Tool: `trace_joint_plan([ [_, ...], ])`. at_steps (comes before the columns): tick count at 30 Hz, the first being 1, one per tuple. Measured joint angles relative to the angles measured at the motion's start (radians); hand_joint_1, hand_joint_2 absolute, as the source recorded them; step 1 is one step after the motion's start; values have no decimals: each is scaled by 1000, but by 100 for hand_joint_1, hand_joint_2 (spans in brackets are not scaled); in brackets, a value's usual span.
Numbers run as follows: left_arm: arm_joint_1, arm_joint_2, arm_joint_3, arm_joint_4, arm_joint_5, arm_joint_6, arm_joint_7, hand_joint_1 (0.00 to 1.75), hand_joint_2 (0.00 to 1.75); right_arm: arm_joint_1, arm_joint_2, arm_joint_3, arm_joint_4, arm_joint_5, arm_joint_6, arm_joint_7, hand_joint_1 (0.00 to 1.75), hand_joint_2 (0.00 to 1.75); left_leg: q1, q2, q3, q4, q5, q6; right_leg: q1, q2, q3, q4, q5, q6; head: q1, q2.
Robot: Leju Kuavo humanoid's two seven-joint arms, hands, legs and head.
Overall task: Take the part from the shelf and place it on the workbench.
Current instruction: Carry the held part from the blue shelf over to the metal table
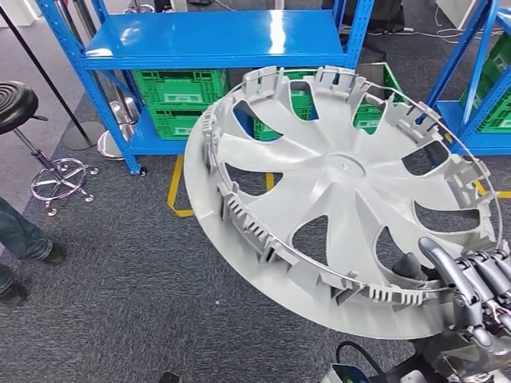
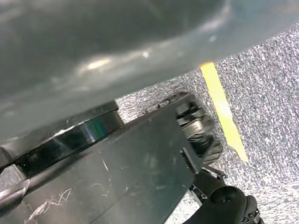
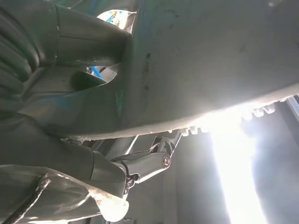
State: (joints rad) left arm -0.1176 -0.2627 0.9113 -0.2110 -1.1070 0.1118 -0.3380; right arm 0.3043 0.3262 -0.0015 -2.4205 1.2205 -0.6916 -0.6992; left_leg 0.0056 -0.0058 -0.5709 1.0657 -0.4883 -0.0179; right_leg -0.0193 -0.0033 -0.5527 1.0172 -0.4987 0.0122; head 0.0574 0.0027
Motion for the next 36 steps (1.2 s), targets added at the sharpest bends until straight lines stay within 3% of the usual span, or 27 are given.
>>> trace_joint_plan([
  [1, -1, 0, 0, 0, 0, 0, 0, 0, 0, 0, 0, 0, 0, 0, 0, 0, 175, 175, -1, 0, 14, -33, 6, 4, 2, 0, -3, 1, 2, 4, 1, 0],
  [5, 1, -1, 0, 0, 0, 0, 2, 0, 0, 0, 0, 0, 0, -1, 0, -1, 175, 175, -2, 2, 11, -56, 12, 30, 0, -1, -18, 8, -4, 25, 2, 0],
  [7, -1, -2, 0, 0, 0, 0, 2, 0, 0, 0, 0, 0, 0, -2, 0, -1, 175, 175, -1, 4, 9, -64, 21, 44, -1, 1, -52, 84, -58, 29, 5, 0],
  [9, -1, -2, 0, 0, 0, 0, 2, 0, 0, 0, 0, 0, 1, -2, 0, 0, 175, 175, -4, 5, 3, -64, 25, 50, 0, 2, -105, 217, -125, 31, 6, 0],
  [10, -1, -2, 0, 0, 0, 0, 2, 0, 0, 1, 0, 0, 2, -3, 0, 0, 175, 175, -6, 5, 1, -64, 27, 52, 0, 2, -123, 263, -140, 32, 6, 0],
  [11, 0, -2, 0, 0, 0, 0, 2, 0, 0, 1, 0, 0, 3, -3, 0, 0, 175, 175, -8, 5, -1, -63, 28, 52, 0, 2, -123, 274, -135, 32, 6, 0],
  [12, 0, -2, 0, 0, 0, 0, 2, 0, 0, 1, 0, 0, 5, -3, 0, 0, 175, 175, -8, 5, -2, -62, 29, 52, 0, 2, -104, 244, -112, 31, 6, 0],
  [14, 0, -2, -1, 0, 0, 0, 2, 0, 0, 1, 0, 0, 6, -3, 0, 0, 175, 175, -10, 4, -3, -57, 30, 49, 0, 1, -28, 109, -51, 27, 6, 0],
  [16, -1, -2, -1, 0, 0, 0, 2, 0, 0, 1, 0, 0, 6, -3, 0, -1, 175, 175, -13, 3, -11, -48, 31, 41, 2, 3, 23, 11, -28, 24, 6, 0],
  [20, 0, -2, -1, 0, 0, 0, 2, 0, 0, 1, 0, 0, 7, -3, 0, 0, 175, 175, -14, 3, -23, -38, 33, 19, 1, 4, 20, -2, -18, 8, 4, 0],
  [22, -1, -1, -1, 0, 0, 0, 2, 0, 0, 0, 0, 0, 7, -3, 0, 0, 175, 175, -11, 3, -44, 16, -13, 8, -3, 1, 14, -6, -10, -3, 1, 0],
  [24, 0, -1, -1, 0, 1, 0, 2, 0, 0, 0, 0, 0, 8, -3, 0, 0, 175, 175, -6, 3, -89, 140, -87, -3, -3, -1, 5, -6, -4, -9, -2, 0],
  [26, 1, 0, -1, 0, 4, 0, 2, 0, 0, 0, 0, 0, 9, -3, 0, 0, 175, 175, -3, 3, -114, 228, -121, -7, -2, -2, -4, -5, 1, -9, -2, 0],
  [27, 1, 0, -1, 0, 5, 1, 2, 0, 0, 0, 0, 0, 9, -3, 0, 0, 175, 175, -3, 3, -101, 218, -109, -6, -2, -2, -6, -5, 4, -9, -2, 0],
  [28, 1, 0, -1, 0, 5, 1, 2, 0, 0, 0, 0, 0, 9, -3, 0, 0, 175, 175, -3, 3, -71, 170, -83, -3, -2, -2, -8, -5, 6, -7, -2, 0],
  [29, 1, 0, -1, 0, 6, 2, 2, 0, 0, 0, 0, 0, 9, -3, 0, 0, 175, 175, -3, 3, -29, 98, -51, 1, -2, -1, -8, -5, 8, -6, -2, 0],
  [31, 0, 0, -1, 0, 6, 2, 2, 0, 0, 0, 0, 0, 9, -3, 0, 0, 175, 175, -7, 3, 36, -23, -16, 10, 1, -1, -11, -4, 12, 0, -2, 0],
  [32, 0, 0, -1, 0, 6, 2, 2, 0, 0, 0, 0, 0, 9, -3, 0, 0, 175, 175, -8, 3, 48, -54, -12, 11, 3, -1, -14, -2, 12, 1, -1, 0],
  [36, 2, -1, 0, 0, 7, 3, 2, 0, 0, 0, 0, -1, 9, -3, 0, -1, 175, 175, -10, 3, 44, -66, -12, 12, 4, -1, -22, -1, 17, 0, 1, 0],
])
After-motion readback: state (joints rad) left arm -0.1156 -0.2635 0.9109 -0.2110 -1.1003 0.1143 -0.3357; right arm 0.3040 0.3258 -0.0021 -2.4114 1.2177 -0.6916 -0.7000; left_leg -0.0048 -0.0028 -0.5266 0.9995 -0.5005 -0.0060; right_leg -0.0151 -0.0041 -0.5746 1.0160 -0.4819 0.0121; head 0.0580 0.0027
